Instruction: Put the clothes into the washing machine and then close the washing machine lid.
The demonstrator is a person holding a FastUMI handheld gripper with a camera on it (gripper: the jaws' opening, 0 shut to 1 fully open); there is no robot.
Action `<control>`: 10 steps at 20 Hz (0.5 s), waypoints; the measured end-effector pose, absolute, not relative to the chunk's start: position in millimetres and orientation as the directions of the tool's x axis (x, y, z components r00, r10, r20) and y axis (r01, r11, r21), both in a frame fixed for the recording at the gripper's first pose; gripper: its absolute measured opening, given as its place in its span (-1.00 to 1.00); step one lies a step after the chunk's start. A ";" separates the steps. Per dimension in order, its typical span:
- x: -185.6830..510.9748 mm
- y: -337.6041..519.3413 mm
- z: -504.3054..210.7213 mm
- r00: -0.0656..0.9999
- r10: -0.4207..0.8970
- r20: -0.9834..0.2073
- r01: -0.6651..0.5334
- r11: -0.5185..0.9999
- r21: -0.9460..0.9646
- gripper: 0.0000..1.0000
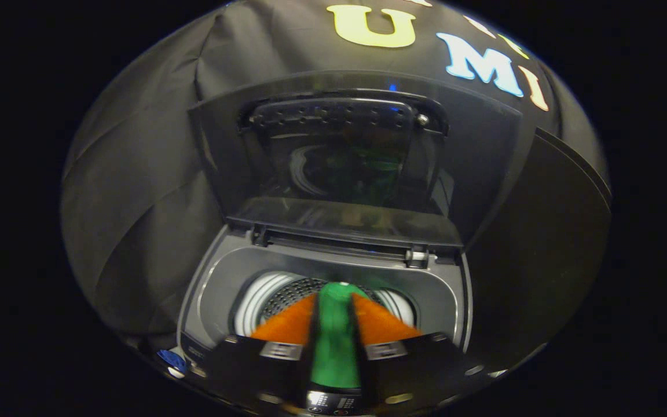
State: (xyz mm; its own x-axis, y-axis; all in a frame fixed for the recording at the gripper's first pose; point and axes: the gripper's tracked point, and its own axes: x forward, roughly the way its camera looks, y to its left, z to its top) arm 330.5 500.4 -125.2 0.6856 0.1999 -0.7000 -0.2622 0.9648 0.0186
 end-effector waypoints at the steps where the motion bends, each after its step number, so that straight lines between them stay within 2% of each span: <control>1: 323.5 503.3 -131.4 0.652 0.223 -0.725 -0.268 0.962 0.055 0.31; 2: 321.2 507.8 -134.1 0.634 0.239 -0.735 -0.269 0.960 0.080 0.93; 10: 322.0 504.7 -113.8 0.654 0.261 -0.710 -0.317 0.947 0.056 0.92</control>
